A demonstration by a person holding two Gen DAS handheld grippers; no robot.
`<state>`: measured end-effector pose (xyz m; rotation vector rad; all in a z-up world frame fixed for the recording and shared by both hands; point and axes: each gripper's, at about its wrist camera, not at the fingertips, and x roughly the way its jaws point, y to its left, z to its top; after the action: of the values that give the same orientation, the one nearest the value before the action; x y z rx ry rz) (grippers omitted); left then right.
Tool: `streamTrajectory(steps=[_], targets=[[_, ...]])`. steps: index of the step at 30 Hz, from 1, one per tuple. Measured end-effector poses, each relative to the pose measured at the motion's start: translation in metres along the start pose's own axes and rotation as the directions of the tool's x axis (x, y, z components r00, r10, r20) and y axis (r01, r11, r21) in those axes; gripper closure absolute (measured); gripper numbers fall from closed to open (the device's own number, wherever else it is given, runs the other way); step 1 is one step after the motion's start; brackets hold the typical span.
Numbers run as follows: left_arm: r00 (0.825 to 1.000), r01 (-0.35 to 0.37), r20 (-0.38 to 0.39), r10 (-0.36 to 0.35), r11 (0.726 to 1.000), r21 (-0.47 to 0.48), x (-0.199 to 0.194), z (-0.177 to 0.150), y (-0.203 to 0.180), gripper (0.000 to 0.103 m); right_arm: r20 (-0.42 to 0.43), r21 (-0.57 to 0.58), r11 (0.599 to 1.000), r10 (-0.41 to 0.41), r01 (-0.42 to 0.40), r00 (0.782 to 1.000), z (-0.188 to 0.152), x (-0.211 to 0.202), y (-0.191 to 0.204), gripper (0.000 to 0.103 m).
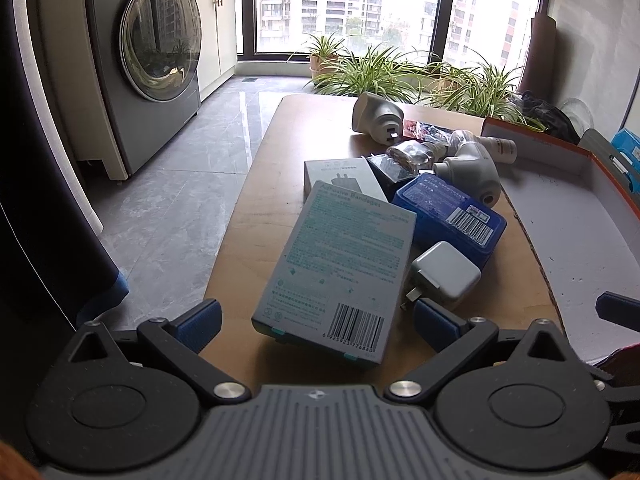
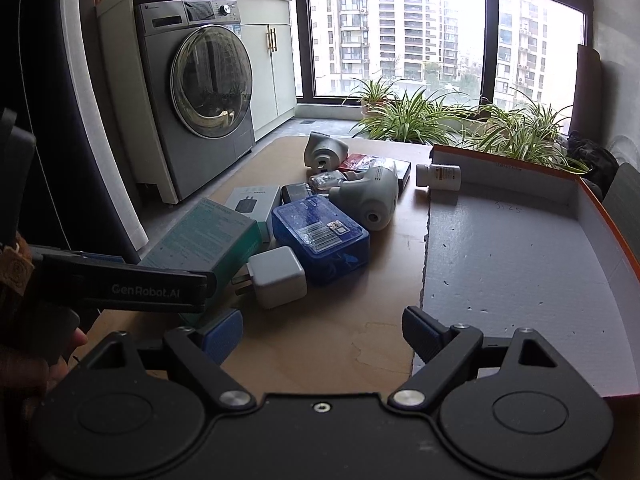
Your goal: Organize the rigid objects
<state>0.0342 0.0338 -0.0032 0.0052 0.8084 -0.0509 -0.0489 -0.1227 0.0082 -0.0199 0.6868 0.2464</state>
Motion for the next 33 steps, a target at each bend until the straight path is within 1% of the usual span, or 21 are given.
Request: streamTrajectory(steps=[33], targets=[[1.0,-0.009,-0.015,0.01,0.999,0.034,0.015,0.007,0.001,0.0,-0.014,0.003,1.0,0.004,-0.004,1.0,0.0,0.01,0.001,0.001]])
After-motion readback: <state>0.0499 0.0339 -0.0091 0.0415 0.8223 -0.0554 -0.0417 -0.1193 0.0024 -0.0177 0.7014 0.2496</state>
